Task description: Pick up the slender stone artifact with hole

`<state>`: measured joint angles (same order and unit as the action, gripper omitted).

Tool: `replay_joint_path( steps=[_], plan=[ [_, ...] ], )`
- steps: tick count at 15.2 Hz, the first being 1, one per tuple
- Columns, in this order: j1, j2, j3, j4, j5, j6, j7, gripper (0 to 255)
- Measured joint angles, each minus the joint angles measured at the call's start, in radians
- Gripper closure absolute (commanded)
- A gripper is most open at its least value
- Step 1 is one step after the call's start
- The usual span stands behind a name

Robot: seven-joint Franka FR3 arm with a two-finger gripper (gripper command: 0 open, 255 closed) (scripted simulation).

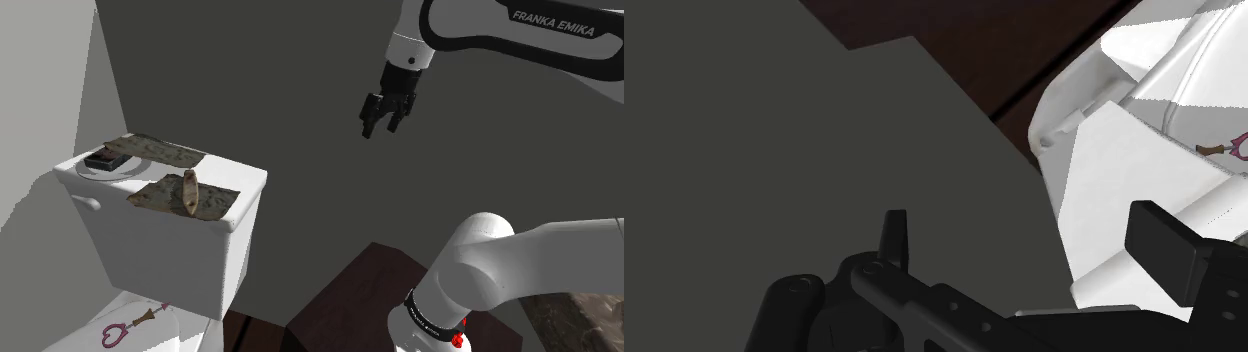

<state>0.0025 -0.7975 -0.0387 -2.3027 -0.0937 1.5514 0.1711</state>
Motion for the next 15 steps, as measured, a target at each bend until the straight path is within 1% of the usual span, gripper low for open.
replay_joint_path(
  steps=[1,3,5,10,15],
  plan=[
    [0.000,0.000,0.000,0.000,0.000,0.000,0.000,0],
    [0.005,0.020,0.022,-0.002,0.015,0.017,0.030,0],
    [0.012,0.058,0.051,-0.009,0.034,0.056,0.072,0],
    [0.028,0.196,0.130,0.033,0.078,0.138,0.185,0],
    [0.042,0.336,0.207,0.086,0.104,0.212,0.302,0]
  ],
)
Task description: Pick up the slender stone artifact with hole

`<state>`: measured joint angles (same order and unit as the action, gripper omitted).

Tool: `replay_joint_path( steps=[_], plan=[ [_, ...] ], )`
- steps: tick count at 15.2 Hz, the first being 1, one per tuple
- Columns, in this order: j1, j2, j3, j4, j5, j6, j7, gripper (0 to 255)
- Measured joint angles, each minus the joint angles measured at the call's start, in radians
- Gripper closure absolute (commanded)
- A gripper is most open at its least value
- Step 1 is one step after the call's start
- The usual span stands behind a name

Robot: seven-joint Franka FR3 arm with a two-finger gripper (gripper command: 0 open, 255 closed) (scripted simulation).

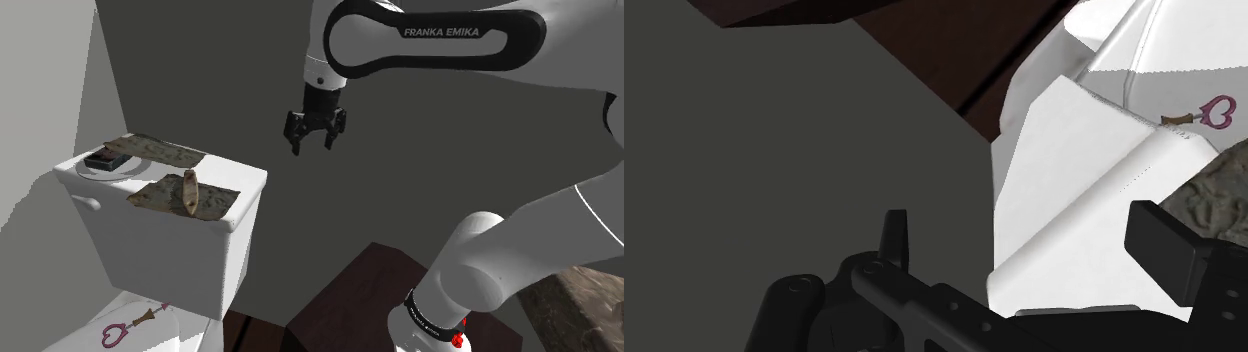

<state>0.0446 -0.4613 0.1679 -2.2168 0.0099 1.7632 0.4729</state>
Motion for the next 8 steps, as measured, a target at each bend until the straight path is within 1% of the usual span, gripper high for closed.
replay_joint_path(
  steps=[5,8],
  plan=[
    [0.008,0.171,0.065,0.109,-0.002,0.047,0.111,0],
    [0.014,0.279,0.099,0.166,-0.017,0.089,0.178,0]
  ],
)
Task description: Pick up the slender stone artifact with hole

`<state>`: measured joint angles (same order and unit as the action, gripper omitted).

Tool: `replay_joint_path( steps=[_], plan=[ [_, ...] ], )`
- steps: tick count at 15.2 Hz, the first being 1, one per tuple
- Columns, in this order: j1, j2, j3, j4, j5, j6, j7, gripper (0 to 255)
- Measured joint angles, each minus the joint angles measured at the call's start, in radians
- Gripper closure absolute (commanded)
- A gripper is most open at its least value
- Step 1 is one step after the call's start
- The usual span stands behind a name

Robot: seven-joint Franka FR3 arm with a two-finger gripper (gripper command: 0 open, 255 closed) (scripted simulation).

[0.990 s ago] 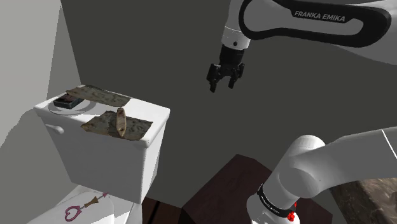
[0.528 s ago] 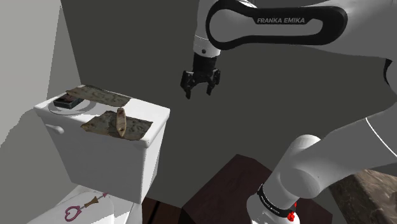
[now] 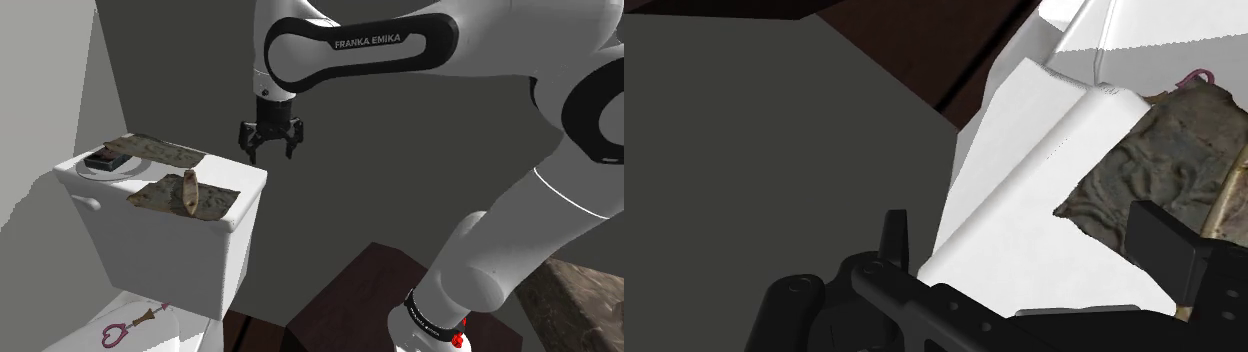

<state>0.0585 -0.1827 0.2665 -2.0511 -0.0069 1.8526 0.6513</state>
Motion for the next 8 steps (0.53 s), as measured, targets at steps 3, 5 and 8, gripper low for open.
replay_joint_path(
  steps=[3,5,8],
  plan=[
    [0.014,0.123,0.033,0.105,-0.026,0.007,0.077,0],
    [0.024,0.195,0.047,0.164,-0.044,0.012,0.120,0],
    [0.047,0.315,0.062,0.273,-0.078,0.009,0.186,0]
  ],
)
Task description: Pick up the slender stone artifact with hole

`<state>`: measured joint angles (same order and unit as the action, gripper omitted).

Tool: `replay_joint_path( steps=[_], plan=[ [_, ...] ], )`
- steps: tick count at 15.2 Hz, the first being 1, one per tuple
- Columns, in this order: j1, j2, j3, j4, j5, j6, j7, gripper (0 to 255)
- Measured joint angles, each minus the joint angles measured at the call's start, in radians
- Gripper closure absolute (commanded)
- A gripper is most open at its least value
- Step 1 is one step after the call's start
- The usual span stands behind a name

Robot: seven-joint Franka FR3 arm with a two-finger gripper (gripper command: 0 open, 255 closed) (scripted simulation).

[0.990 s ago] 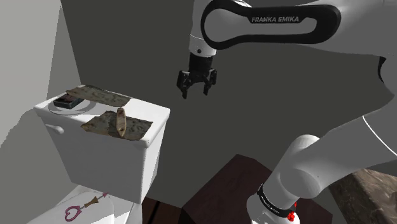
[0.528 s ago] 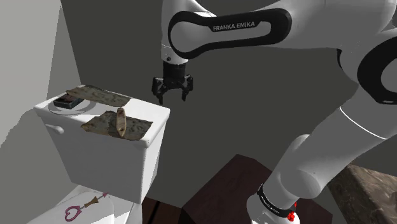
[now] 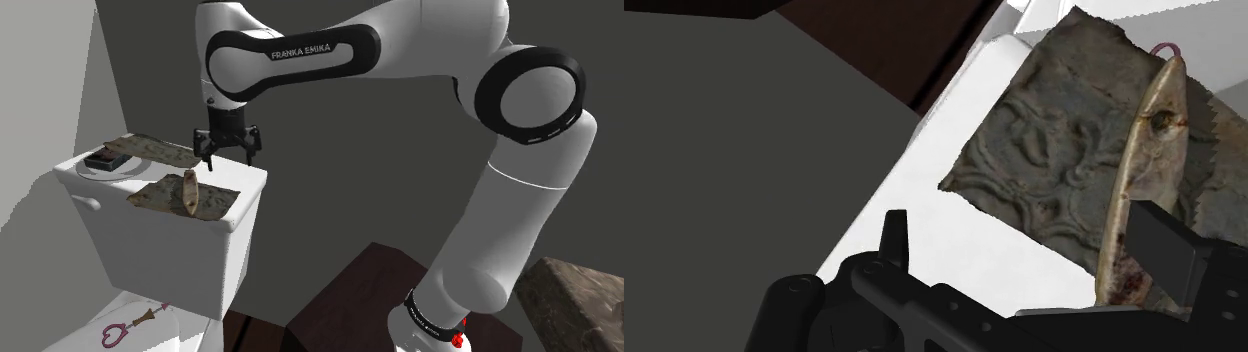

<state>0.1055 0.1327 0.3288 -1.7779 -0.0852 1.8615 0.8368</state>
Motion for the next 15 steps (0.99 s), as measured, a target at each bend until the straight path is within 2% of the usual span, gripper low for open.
replay_joint_path(
  steps=[9,15],
  plan=[
    [0.104,0.369,-0.003,0.399,-0.095,-0.064,0.141,0],
    [0.111,0.405,-0.008,0.373,-0.106,-0.005,0.156,0]
  ],
)
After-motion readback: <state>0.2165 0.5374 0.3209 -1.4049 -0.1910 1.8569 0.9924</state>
